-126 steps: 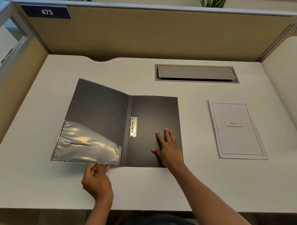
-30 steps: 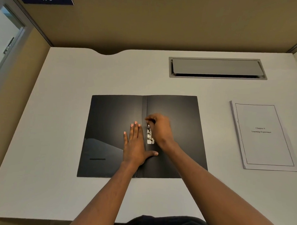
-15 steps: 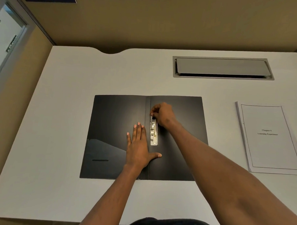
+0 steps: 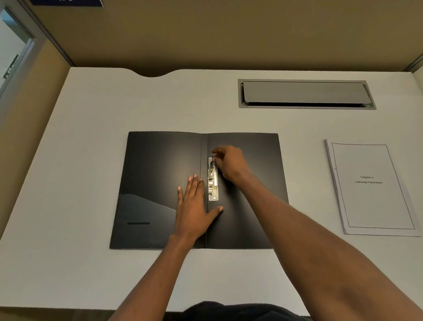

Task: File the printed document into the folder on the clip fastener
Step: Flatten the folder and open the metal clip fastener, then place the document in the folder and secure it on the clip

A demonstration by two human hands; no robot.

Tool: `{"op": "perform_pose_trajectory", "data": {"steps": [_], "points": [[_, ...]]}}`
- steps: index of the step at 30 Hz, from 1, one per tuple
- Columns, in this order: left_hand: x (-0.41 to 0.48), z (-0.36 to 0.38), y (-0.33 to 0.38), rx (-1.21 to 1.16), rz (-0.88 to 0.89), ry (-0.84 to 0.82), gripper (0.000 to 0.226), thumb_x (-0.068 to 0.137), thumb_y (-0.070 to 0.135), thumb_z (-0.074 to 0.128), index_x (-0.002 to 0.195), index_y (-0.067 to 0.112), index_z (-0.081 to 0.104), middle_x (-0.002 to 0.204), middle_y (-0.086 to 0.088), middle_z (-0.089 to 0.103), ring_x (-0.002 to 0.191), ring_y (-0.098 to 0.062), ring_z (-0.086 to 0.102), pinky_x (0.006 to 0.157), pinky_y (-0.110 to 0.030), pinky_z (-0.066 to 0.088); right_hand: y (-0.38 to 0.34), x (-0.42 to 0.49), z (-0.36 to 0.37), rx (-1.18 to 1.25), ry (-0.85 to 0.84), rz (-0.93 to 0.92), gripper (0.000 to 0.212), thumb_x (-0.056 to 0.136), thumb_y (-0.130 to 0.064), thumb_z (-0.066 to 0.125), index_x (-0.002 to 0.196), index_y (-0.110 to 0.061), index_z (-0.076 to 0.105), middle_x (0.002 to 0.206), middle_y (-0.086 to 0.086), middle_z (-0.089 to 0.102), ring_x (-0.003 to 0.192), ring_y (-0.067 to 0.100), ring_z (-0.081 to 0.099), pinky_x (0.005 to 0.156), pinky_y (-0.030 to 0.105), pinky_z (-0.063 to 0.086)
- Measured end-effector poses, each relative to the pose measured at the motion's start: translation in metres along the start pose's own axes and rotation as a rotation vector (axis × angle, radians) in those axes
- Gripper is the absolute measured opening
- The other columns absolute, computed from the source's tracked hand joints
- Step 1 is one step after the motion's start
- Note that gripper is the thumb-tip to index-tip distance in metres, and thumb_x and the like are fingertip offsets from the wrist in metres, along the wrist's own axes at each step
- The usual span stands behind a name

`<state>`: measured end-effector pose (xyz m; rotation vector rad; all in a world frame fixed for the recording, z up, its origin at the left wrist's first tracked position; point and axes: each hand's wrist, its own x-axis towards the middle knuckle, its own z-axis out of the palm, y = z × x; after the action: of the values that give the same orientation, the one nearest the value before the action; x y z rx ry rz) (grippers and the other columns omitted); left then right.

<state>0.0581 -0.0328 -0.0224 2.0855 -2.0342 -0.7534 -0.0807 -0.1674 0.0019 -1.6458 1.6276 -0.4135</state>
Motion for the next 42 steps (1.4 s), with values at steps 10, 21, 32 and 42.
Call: {"op": "perform_pose_trajectory", "data": {"steps": [10,21,32,42], "points": [[-0.014,-0.002,0.076,-0.337,-0.025,0.332,0.058,0.098,0.020,0.061,0.153,0.016,0.043,0.149,-0.004,0.050,0.135,-0.019,0.049,0.111,-0.029,0.043,0.060,-0.057,-0.046,0.036,0.181,-0.036,0.038,0.094,-0.030,0.067,0.129,-0.018,0.062,0.121,0.001,0.067,0.101,0.014,0.064,0.092,0.036,0.056],[0.000,0.056,0.242,-0.669,-0.109,0.155,0.050,0.100,0.016,0.061,0.149,0.013,0.050,0.144,-0.005,0.056,0.120,-0.019,0.061,0.102,-0.038,0.057,0.204,-0.135,-0.189,0.102,0.421,0.079,0.034,0.092,-0.034,0.071,0.121,-0.016,0.066,0.107,-0.001,0.069,0.090,0.016,0.066,0.082,0.038,0.056],[0.009,0.129,0.362,-0.666,-0.241,-0.014,0.062,0.102,0.019,0.055,0.159,0.016,0.032,0.159,-0.003,0.042,0.144,-0.021,0.045,0.119,-0.041,0.041,0.322,-0.173,-0.289,-0.020,0.537,0.305,0.041,0.094,-0.033,0.068,0.128,-0.012,0.061,0.125,0.007,0.061,0.115,0.025,0.058,0.092,0.044,0.052],[0.011,0.153,0.404,-0.554,-0.407,0.007,0.075,0.100,0.019,0.052,0.164,0.015,0.015,0.167,-0.008,0.029,0.154,-0.025,0.026,0.124,-0.044,0.031,0.344,-0.173,-0.298,-0.123,0.414,0.489,0.056,0.095,-0.034,0.065,0.137,-0.003,0.045,0.135,0.016,0.050,0.130,0.034,0.044,0.093,0.045,0.048]]}}
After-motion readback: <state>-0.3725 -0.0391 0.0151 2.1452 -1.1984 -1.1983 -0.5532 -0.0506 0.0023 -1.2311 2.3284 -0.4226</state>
